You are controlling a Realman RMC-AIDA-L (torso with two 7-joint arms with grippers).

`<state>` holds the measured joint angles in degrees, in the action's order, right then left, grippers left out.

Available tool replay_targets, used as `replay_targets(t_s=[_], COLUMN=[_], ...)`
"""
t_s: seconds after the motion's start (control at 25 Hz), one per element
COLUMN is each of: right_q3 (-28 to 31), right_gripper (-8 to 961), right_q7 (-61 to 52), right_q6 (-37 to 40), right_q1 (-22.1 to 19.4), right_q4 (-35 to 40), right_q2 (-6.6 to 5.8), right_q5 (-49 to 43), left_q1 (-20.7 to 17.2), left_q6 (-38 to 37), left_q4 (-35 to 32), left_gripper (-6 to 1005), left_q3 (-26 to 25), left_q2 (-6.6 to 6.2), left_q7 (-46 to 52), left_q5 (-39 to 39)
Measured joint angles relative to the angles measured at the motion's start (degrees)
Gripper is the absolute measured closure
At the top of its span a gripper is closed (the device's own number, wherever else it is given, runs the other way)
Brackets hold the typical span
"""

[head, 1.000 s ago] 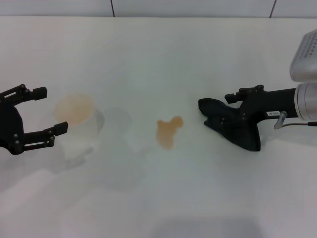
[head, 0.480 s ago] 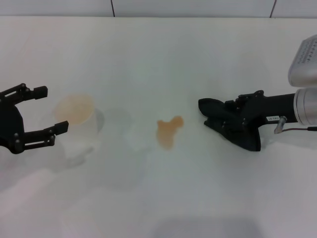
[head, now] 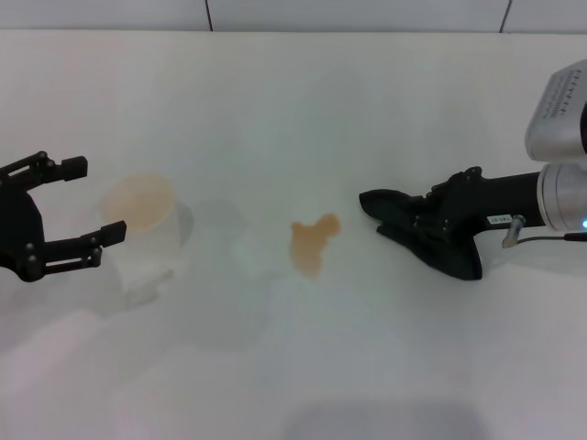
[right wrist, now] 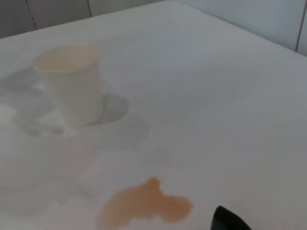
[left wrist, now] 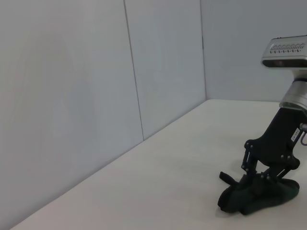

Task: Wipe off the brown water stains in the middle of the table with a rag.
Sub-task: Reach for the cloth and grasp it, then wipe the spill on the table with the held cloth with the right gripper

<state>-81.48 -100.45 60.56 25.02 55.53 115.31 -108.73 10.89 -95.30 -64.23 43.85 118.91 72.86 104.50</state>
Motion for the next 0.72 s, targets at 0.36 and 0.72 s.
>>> replay_targets(t_s=[0.36, 0.72], right_q3=[-0.96, -4.82], right_gripper=[820, 897], right_q7=[-2.67, -7.74], right_q6=[-0.41, -0.08], right_q1=[0.35, 0.31], right_q4=[0.18, 6.06], right_q2=[0.01, 0.00], right_q5=[-2.01, -2.69], left_q1=[0.28, 0.88], left_q6=[0.64, 0.82], left_q4=[0.77, 1.01], left_gripper=[120, 120], left_q3=[0.00, 0.01], left_q2=[0.00, -0.06], left_q7=[-0.17, -0.31], left_q5=[0.00, -0.03])
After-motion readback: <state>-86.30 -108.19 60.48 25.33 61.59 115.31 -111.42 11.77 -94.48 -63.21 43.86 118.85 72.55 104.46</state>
